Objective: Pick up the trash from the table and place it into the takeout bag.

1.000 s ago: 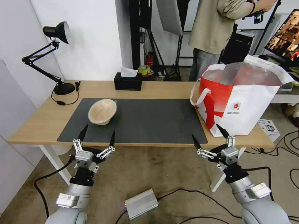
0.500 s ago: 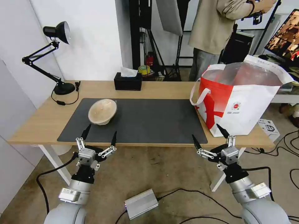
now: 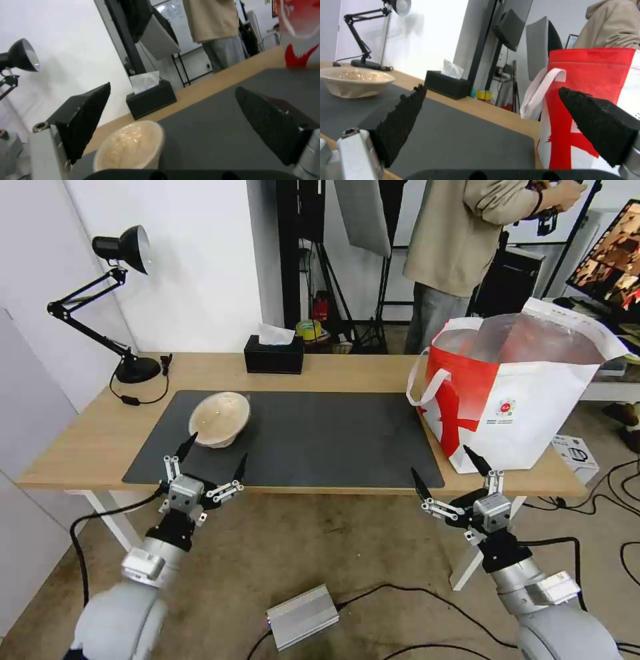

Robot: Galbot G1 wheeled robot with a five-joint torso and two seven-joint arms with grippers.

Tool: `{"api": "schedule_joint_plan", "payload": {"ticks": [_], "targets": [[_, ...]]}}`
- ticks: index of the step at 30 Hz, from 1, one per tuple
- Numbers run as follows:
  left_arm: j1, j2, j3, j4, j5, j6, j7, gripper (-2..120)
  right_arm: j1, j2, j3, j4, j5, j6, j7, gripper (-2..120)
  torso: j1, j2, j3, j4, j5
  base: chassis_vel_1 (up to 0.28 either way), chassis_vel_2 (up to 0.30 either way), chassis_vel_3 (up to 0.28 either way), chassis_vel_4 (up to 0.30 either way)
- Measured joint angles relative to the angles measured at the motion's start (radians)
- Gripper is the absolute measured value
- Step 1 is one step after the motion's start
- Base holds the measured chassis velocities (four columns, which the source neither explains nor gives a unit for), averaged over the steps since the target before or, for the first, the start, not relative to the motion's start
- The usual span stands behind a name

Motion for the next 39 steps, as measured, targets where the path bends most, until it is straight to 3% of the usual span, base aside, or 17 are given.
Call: {"api": "schedule_joint_plan", "payload": {"ticks": [14,22,39], "targets": [[-0.13,0.193,0.036,0.088,-0.031,0.089,0.004,100,0.0,0.0,0.0,0.0,0.0,0.0,0.0,100,0.0,0.0,0.0,0.0,0.0001,0.0,0.0,0.0,0.0],[-0.181,0.267,0.054,0.111,-0.041,0.13,0.033,100,0.0,0.0,0.0,0.0,0.0,-0.001,0.0,100,0.0,0.0,0.0,0.0,0.0002,0.0,0.0,0.0,0.0],[-0.302,0.321,0.146,0.178,-0.047,0.163,0.065,100,0.0,0.0,0.0,0.0,0.0,-0.001,0.0,100,0.0,0.0,0.0,-0.0001,0.0002,0.0,0.0,0.0,0.0]]}}
